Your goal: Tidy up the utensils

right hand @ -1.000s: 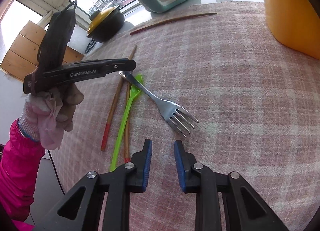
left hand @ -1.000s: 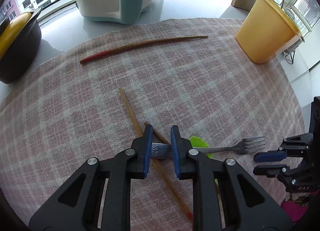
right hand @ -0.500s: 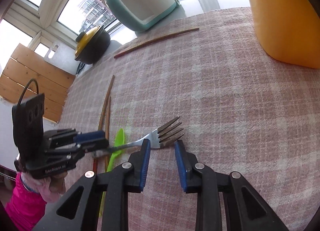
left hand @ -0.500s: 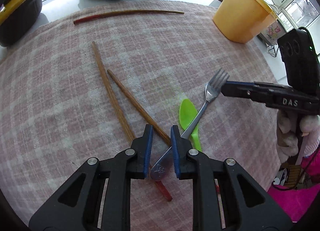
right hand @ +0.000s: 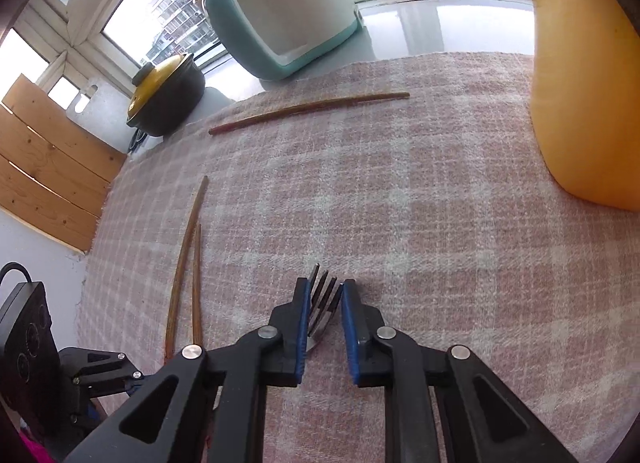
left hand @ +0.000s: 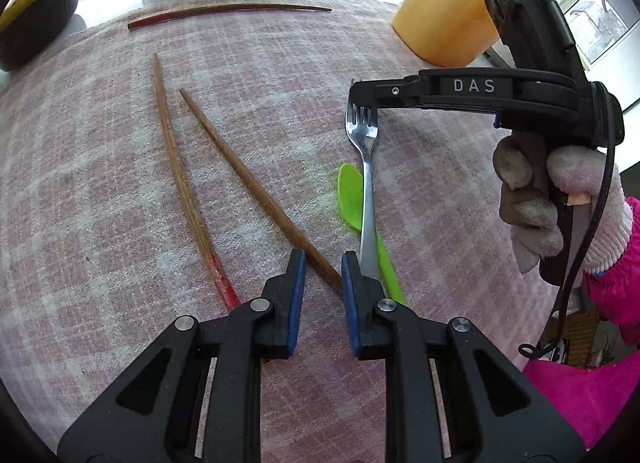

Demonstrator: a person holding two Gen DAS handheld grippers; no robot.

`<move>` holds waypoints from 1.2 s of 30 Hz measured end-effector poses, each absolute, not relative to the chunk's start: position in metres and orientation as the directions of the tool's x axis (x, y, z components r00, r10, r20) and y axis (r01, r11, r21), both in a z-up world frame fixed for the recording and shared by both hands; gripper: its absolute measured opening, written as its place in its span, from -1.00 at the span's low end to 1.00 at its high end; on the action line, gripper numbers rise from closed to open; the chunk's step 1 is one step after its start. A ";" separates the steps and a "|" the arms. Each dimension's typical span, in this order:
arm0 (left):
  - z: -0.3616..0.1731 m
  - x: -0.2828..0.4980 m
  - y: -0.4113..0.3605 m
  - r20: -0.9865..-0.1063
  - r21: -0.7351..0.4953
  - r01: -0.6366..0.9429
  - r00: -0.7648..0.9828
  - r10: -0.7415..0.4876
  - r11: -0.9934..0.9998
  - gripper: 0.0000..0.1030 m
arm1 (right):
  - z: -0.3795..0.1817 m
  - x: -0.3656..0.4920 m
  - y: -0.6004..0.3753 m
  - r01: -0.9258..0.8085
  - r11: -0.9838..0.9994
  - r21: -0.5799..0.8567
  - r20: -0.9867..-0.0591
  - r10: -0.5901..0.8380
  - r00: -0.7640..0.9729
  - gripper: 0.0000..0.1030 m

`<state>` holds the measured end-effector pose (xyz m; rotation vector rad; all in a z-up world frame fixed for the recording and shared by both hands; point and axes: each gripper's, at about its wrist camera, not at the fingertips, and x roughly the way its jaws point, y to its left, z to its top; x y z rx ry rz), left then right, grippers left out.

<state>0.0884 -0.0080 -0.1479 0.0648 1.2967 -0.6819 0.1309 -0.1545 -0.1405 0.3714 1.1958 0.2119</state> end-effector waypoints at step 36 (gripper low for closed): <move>-0.149 0.181 0.036 -0.913 -0.209 0.247 0.296 -0.279 0.946 -0.92 | -0.130 0.136 -0.124 -0.103 0.949 0.299 -0.884 0.316 0.344 -0.98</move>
